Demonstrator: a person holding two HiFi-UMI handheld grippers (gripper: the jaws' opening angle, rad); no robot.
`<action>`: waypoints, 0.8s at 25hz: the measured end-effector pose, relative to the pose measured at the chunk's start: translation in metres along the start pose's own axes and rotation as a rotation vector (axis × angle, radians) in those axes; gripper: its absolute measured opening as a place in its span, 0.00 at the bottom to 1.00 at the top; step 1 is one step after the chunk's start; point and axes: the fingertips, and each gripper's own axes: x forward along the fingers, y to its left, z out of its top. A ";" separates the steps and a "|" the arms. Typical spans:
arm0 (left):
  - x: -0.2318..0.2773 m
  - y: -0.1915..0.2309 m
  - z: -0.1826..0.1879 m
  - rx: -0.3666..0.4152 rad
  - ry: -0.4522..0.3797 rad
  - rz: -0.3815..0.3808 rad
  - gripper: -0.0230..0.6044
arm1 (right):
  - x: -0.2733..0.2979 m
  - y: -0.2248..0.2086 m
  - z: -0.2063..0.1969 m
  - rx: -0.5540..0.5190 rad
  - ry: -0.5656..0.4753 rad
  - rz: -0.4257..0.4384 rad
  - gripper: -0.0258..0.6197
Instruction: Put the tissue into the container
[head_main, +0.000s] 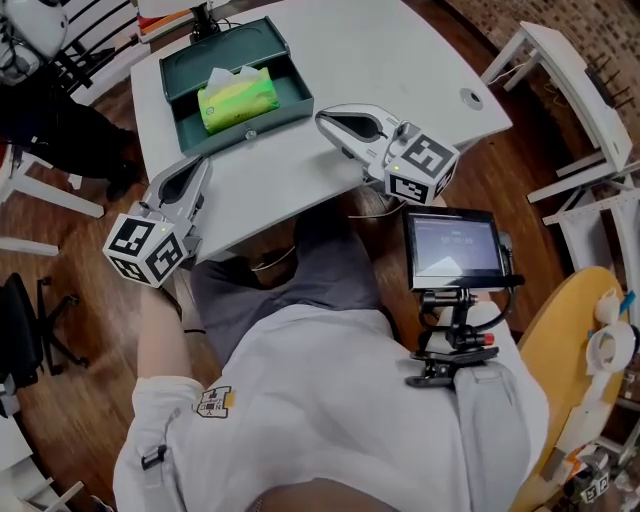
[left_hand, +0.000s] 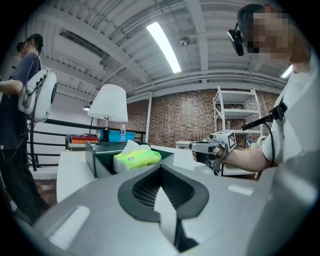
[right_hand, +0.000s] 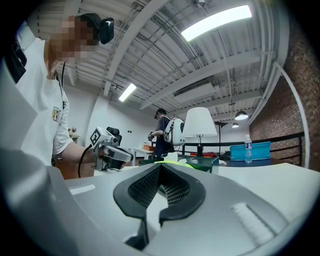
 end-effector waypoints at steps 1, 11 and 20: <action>0.000 0.000 0.000 0.001 0.000 0.000 0.04 | 0.000 0.000 0.000 0.000 0.000 0.000 0.04; 0.000 -0.002 0.000 -0.002 0.001 -0.001 0.04 | -0.001 0.000 0.000 0.005 0.006 0.001 0.04; 0.000 -0.002 0.002 0.001 0.001 0.000 0.04 | -0.001 0.000 0.001 0.008 0.009 0.007 0.04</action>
